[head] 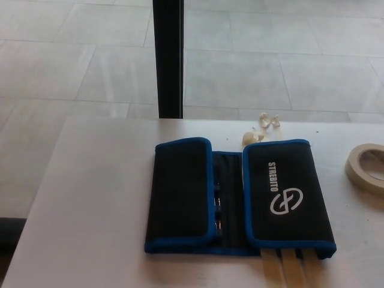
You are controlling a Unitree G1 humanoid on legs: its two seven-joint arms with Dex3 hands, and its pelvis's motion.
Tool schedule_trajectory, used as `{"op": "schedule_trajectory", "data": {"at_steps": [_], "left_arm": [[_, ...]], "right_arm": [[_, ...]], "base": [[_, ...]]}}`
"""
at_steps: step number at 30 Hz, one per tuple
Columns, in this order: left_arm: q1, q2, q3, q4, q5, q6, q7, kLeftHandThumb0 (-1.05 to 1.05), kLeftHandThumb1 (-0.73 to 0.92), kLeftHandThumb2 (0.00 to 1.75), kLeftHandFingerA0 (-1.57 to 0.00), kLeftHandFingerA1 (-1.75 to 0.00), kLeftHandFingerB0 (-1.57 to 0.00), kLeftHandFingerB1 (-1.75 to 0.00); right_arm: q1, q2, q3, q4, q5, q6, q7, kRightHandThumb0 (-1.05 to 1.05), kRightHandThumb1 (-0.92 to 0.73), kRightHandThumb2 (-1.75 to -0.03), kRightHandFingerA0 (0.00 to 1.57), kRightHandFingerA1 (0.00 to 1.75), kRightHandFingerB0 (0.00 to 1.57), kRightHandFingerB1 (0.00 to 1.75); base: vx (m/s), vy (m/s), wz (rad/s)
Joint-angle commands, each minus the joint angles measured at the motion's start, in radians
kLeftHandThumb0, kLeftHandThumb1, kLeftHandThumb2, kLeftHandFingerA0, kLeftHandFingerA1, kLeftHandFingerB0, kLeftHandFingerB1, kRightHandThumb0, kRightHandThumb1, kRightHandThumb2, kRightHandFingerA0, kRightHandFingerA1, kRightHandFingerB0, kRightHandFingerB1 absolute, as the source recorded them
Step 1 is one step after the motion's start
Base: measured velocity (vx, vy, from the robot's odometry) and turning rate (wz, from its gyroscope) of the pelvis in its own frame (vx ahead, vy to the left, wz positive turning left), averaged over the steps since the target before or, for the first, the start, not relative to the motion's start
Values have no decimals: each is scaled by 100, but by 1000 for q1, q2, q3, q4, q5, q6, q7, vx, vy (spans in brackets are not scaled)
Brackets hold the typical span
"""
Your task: The robot uses its right hand to lift an edge of the toolkit kept in middle of the desk and make one fold in it
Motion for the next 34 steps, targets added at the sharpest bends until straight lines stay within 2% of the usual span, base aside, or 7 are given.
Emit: {"op": "schedule_trajectory", "data": {"at_steps": [1,12,15,18,22,28,34], "left_arm": [[26,43,12,7,3,12,-4,-57,62,59,-72,-79,-50,-56],[30,31,24,9,-10,20,8,-57,62,59,-72,-80,-49,-58],[23,27,27,14,-12,25,19,-57,62,58,-71,-74,-51,-57],[24,25,31,12,-17,25,13,-57,64,58,-68,-73,-46,-57],[32,28,27,15,-9,15,9,-58,63,59,-74,-75,-54,-56],[30,28,40,15,-20,20,6,-58,64,59,-70,-76,-49,-57],[34,24,35,11,-11,15,12,-58,65,59,-69,-73,-51,-58]], "right_arm": [[155,159,-655,620,380,-202,-218,-68,-67,-60,68,85,43,64],[119,256,-820,1001,543,-267,-343,-73,-64,-61,72,117,35,66],[107,309,-848,1038,572,-297,-378,-71,-71,-60,20,118,28,73],[64,338,-977,1100,708,-268,-328,-69,-48,-94,96,111,31,67],[29,369,-1123,1158,835,-208,-337,-59,-69,-69,66,148,12,87],[54,405,-1120,1226,788,-218,-333,-62,-59,-75,111,163,62,136],[54,450,-1063,1193,712,-200,-302,-60,-60,-70,74,143,57,99]], "base": [[0,0,0],[0,0,0],[0,0,0],[0,0,0],[0,0,0],[0,0,0],[0,0,0]]}}
